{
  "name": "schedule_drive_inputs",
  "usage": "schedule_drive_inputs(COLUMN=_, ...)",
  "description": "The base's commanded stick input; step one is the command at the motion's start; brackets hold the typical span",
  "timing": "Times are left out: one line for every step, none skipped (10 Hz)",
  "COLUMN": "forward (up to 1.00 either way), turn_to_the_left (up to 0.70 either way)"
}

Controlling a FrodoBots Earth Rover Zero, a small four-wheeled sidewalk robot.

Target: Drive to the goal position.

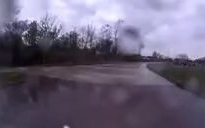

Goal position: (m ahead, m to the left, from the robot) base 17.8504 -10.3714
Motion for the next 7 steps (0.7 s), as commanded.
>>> schedule_drive_inputs(forward=0.70, turn_to_the_left=0.00)
schedule_drive_inputs(forward=0.70, turn_to_the_left=0.00)
schedule_drive_inputs(forward=0.70, turn_to_the_left=0.00)
schedule_drive_inputs(forward=0.70, turn_to_the_left=0.00)
schedule_drive_inputs(forward=0.70, turn_to_the_left=0.00)
schedule_drive_inputs(forward=0.70, turn_to_the_left=0.00)
schedule_drive_inputs(forward=0.70, turn_to_the_left=0.00)
